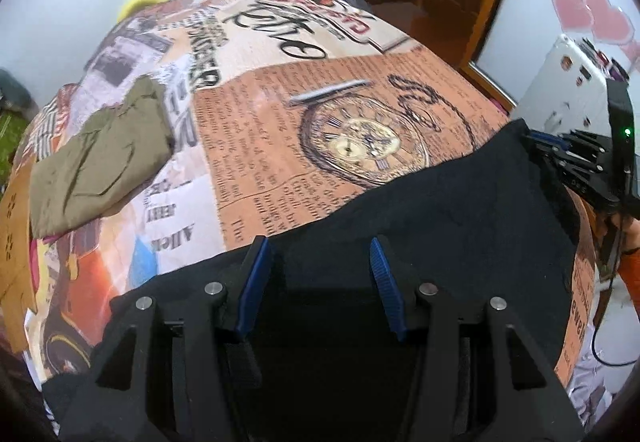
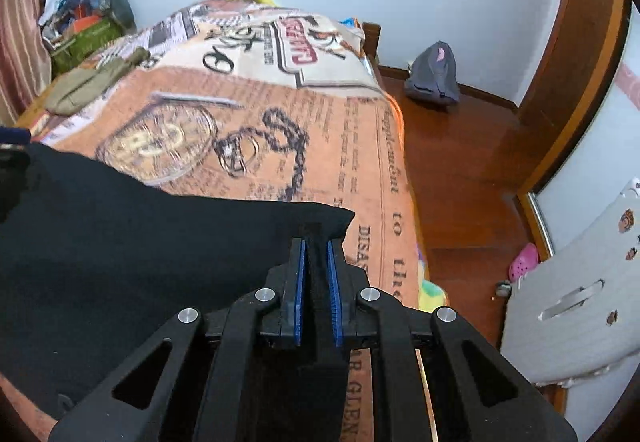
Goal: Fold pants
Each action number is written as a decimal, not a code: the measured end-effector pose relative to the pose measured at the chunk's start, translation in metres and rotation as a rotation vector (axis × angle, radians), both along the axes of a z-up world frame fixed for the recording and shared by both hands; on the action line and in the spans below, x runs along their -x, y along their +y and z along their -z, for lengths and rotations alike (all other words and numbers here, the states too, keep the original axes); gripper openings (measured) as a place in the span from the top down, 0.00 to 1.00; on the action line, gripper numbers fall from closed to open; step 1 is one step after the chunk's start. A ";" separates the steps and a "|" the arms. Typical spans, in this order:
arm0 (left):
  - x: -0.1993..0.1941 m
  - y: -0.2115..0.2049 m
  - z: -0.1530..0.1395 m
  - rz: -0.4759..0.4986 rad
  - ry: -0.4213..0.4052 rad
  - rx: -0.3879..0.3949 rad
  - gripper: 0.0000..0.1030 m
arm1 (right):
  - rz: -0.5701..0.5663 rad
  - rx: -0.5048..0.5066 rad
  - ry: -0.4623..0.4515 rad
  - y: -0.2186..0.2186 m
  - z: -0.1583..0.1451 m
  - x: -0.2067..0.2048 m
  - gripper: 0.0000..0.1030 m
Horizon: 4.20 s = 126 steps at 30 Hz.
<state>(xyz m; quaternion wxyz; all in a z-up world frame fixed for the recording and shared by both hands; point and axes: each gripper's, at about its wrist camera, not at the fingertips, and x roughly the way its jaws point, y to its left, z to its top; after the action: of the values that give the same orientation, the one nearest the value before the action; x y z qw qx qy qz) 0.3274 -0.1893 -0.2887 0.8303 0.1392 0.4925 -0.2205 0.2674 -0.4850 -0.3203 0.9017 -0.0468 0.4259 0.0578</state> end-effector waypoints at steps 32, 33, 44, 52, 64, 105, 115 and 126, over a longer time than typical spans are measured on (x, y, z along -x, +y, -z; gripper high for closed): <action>-0.024 -0.012 0.023 -0.054 -0.048 -0.066 0.97 | 0.032 0.047 0.030 0.003 0.018 -0.021 0.88; -0.025 -0.011 0.021 -0.067 -0.057 -0.075 0.97 | 0.034 0.053 0.048 0.003 0.020 -0.021 0.86; 0.014 0.010 -0.017 -0.094 -0.064 0.035 0.76 | 0.025 -0.040 0.044 -0.008 -0.018 0.040 0.64; 0.074 0.006 0.009 -0.061 -0.036 0.007 0.63 | 0.008 -0.068 0.124 0.006 0.017 0.076 0.62; 0.103 0.115 -0.049 -0.245 -0.137 0.097 0.48 | 0.008 0.031 0.065 0.016 -0.051 0.092 0.62; 0.058 0.369 0.026 -0.554 -0.043 0.135 0.52 | -0.744 -0.006 0.326 0.413 -0.008 -0.067 0.64; 0.076 0.363 0.012 -0.570 -0.110 0.059 0.71 | -0.790 0.022 0.223 0.412 -0.022 -0.042 0.92; 0.064 0.376 0.021 -0.543 -0.009 0.168 0.70 | -0.827 -0.003 0.169 0.412 -0.030 -0.034 0.94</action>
<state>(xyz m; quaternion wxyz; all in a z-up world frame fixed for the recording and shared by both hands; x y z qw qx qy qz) 0.2631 0.1868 -0.3101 0.8698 -0.0660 0.4881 -0.0293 0.3018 -0.0734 -0.2906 0.7645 -0.2076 0.4438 0.4189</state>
